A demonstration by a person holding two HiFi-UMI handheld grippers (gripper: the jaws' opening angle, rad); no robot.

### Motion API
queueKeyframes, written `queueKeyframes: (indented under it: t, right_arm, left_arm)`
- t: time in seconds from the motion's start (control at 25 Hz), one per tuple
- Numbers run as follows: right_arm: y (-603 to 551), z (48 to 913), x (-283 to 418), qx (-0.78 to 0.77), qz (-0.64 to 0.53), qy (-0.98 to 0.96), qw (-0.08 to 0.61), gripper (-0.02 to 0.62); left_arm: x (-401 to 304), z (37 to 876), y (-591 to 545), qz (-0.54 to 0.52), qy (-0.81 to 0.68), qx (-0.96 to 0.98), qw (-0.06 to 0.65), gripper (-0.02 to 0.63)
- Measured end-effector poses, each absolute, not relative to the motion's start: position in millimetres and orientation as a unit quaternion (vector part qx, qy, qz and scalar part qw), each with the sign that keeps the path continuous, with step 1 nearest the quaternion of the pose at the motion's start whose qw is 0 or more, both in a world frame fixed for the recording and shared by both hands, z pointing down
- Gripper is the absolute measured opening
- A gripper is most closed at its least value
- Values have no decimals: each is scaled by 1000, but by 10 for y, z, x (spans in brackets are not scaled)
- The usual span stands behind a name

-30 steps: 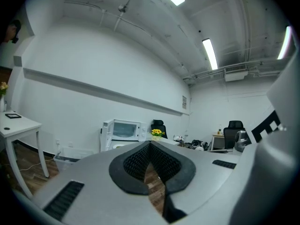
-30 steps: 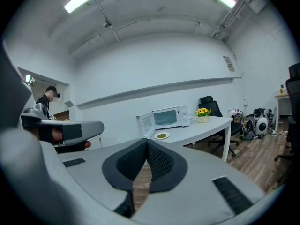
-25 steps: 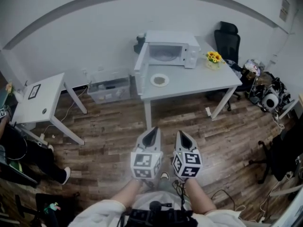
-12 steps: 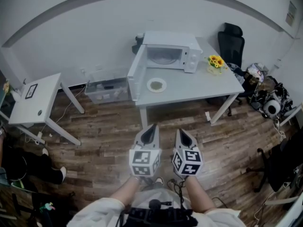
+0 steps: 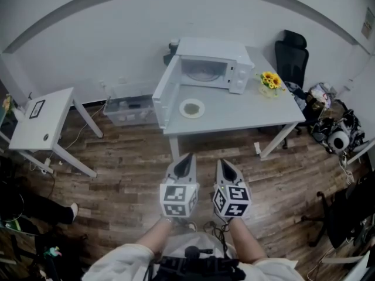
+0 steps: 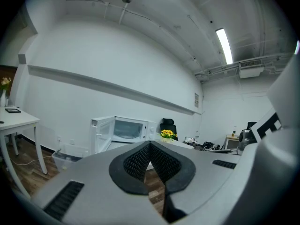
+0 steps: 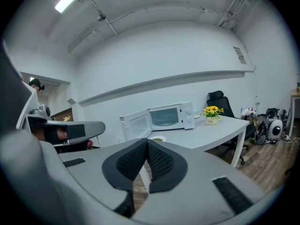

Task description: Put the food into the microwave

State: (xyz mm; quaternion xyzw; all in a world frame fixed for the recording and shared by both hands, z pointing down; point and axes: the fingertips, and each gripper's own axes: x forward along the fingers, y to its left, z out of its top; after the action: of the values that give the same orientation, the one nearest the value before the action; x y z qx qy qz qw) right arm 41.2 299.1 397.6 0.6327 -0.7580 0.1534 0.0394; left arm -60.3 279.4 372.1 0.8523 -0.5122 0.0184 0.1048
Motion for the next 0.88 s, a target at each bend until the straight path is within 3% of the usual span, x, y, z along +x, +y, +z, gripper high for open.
queueKeyframes:
  t: [0.88]
  right_arm:
    - [2198, 4137, 559, 611, 168, -773, 39, 17]
  left_arm:
    - [-524, 3972, 2063, 37, -542, 831, 120, 9]
